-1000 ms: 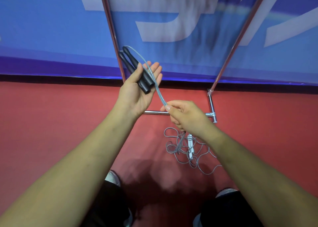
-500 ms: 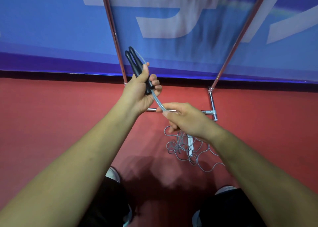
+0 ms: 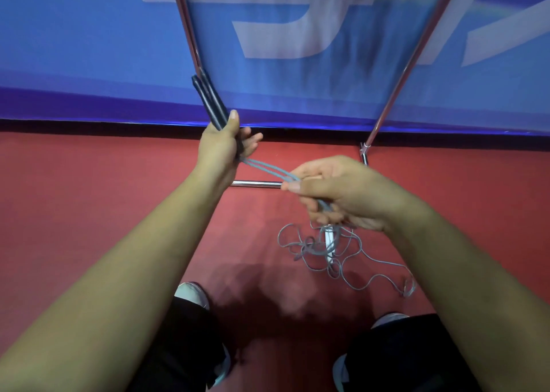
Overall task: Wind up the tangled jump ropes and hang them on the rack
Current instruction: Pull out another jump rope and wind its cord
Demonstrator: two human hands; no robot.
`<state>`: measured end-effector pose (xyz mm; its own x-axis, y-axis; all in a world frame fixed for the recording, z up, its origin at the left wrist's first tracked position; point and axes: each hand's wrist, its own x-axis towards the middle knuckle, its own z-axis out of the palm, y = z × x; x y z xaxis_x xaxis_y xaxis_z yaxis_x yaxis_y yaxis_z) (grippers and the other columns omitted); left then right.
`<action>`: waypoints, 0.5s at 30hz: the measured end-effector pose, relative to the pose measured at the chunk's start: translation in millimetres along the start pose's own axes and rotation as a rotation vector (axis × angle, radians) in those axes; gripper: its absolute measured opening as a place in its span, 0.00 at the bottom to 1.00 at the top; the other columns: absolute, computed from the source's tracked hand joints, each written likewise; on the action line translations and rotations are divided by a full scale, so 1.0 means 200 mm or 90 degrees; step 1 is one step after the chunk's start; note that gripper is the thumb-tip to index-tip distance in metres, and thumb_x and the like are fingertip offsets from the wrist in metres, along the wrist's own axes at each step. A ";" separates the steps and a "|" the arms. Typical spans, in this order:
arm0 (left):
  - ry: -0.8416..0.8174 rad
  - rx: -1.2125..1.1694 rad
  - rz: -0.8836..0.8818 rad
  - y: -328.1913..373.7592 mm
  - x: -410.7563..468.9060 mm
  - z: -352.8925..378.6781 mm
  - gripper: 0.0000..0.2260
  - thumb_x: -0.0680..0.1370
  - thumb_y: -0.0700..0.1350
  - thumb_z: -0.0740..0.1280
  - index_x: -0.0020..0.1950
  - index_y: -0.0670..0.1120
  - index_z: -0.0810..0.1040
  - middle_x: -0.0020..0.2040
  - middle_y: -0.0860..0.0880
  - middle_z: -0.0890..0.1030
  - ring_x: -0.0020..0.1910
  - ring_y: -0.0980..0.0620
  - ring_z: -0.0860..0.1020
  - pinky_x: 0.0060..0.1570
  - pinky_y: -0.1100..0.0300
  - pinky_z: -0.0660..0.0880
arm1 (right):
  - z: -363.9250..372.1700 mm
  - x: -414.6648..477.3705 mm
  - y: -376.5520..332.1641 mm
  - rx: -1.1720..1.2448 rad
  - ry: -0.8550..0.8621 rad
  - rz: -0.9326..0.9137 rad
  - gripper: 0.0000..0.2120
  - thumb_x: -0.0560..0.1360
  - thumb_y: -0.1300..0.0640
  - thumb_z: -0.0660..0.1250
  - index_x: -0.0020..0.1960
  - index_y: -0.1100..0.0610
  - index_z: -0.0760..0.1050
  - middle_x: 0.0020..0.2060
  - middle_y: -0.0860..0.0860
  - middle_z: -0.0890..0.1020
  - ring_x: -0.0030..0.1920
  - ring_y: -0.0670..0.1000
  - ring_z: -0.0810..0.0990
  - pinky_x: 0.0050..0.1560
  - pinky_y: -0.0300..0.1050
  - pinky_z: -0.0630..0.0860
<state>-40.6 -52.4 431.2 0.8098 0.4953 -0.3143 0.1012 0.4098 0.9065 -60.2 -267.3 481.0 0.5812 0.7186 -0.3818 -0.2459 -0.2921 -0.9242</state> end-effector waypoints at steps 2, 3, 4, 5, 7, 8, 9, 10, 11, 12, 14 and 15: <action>-0.035 0.119 -0.001 -0.01 -0.02 0.01 0.05 0.84 0.45 0.62 0.50 0.46 0.69 0.37 0.46 0.81 0.33 0.50 0.84 0.33 0.58 0.80 | -0.05 -0.01 -0.04 0.018 0.036 -0.034 0.09 0.76 0.63 0.69 0.52 0.69 0.77 0.26 0.53 0.68 0.21 0.46 0.68 0.21 0.35 0.61; -0.050 0.218 0.009 -0.02 -0.03 0.01 0.06 0.84 0.45 0.63 0.49 0.46 0.69 0.35 0.47 0.81 0.28 0.53 0.81 0.30 0.58 0.79 | -0.06 -0.02 -0.05 0.000 0.062 -0.057 0.09 0.75 0.64 0.70 0.51 0.70 0.79 0.26 0.53 0.68 0.22 0.46 0.69 0.24 0.35 0.63; -0.066 0.329 0.025 -0.03 -0.04 0.01 0.08 0.83 0.45 0.64 0.46 0.46 0.69 0.31 0.49 0.79 0.24 0.56 0.78 0.28 0.60 0.75 | -0.08 -0.02 -0.05 -0.024 0.096 -0.078 0.08 0.75 0.64 0.71 0.50 0.69 0.80 0.27 0.53 0.70 0.24 0.46 0.69 0.26 0.35 0.65; -0.084 0.434 0.041 -0.04 -0.05 0.01 0.10 0.82 0.45 0.66 0.44 0.47 0.69 0.28 0.51 0.77 0.22 0.57 0.75 0.27 0.62 0.72 | -0.10 -0.02 -0.05 -0.052 0.135 -0.090 0.07 0.75 0.65 0.71 0.49 0.68 0.81 0.27 0.53 0.72 0.25 0.46 0.69 0.28 0.35 0.67; -0.124 0.559 0.038 -0.06 -0.07 0.02 0.11 0.81 0.45 0.67 0.42 0.47 0.69 0.28 0.51 0.76 0.21 0.56 0.73 0.24 0.63 0.71 | -0.15 -0.04 -0.06 -0.185 0.223 -0.109 0.03 0.74 0.62 0.73 0.46 0.62 0.83 0.25 0.47 0.75 0.25 0.43 0.68 0.29 0.34 0.67; -0.145 0.578 0.023 -0.06 -0.08 0.02 0.10 0.81 0.44 0.68 0.43 0.46 0.69 0.30 0.49 0.75 0.20 0.56 0.73 0.22 0.64 0.71 | -0.17 -0.04 -0.06 -0.284 0.264 -0.122 0.01 0.73 0.60 0.74 0.44 0.58 0.83 0.24 0.44 0.76 0.25 0.41 0.68 0.29 0.34 0.67; -0.169 0.584 0.003 -0.05 -0.09 0.03 0.09 0.81 0.43 0.67 0.43 0.46 0.69 0.31 0.47 0.75 0.19 0.55 0.73 0.20 0.64 0.70 | -0.20 -0.05 -0.06 -0.368 0.296 -0.136 0.02 0.73 0.58 0.75 0.42 0.56 0.83 0.25 0.45 0.78 0.25 0.41 0.71 0.29 0.33 0.67; -0.198 0.592 -0.018 -0.04 -0.11 0.04 0.09 0.82 0.42 0.67 0.43 0.45 0.69 0.31 0.46 0.74 0.18 0.56 0.71 0.19 0.65 0.68 | -0.22 -0.05 -0.07 -0.423 0.315 -0.145 0.02 0.72 0.57 0.75 0.42 0.55 0.83 0.27 0.45 0.79 0.26 0.40 0.73 0.30 0.32 0.69; -0.233 0.615 -0.036 -0.03 -0.14 0.05 0.10 0.82 0.42 0.66 0.43 0.45 0.69 0.29 0.46 0.73 0.16 0.57 0.69 0.17 0.67 0.65 | -0.25 -0.06 -0.07 -0.457 0.327 -0.147 0.03 0.72 0.56 0.75 0.42 0.54 0.83 0.28 0.44 0.80 0.28 0.40 0.76 0.31 0.33 0.72; -0.271 0.642 -0.045 -0.02 -0.16 0.05 0.10 0.82 0.42 0.65 0.42 0.44 0.69 0.27 0.46 0.72 0.15 0.57 0.67 0.16 0.68 0.61 | -0.27 -0.06 -0.07 -0.494 0.336 -0.145 0.03 0.72 0.55 0.75 0.42 0.53 0.84 0.29 0.43 0.80 0.31 0.41 0.77 0.35 0.36 0.75; -0.324 0.656 -0.044 -0.01 -0.20 0.06 0.11 0.83 0.42 0.65 0.42 0.44 0.68 0.23 0.49 0.70 0.14 0.58 0.63 0.16 0.69 0.58 | -0.33 -0.07 -0.06 -0.563 0.357 -0.129 0.03 0.72 0.52 0.75 0.43 0.51 0.84 0.31 0.44 0.82 0.36 0.44 0.80 0.45 0.48 0.78; -0.341 0.633 -0.049 -0.01 -0.20 0.06 0.12 0.83 0.44 0.65 0.41 0.44 0.67 0.21 0.51 0.69 0.15 0.58 0.63 0.17 0.69 0.58 | -0.36 -0.07 -0.05 -0.579 0.361 -0.120 0.02 0.72 0.51 0.75 0.43 0.49 0.84 0.32 0.44 0.82 0.38 0.44 0.80 0.47 0.49 0.78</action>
<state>-66.7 -82.9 444.9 0.9004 0.0049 -0.4350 0.3828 -0.4840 0.7869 -9.8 -319.6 494.8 0.8806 0.4726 0.0344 0.4147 -0.7335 -0.5385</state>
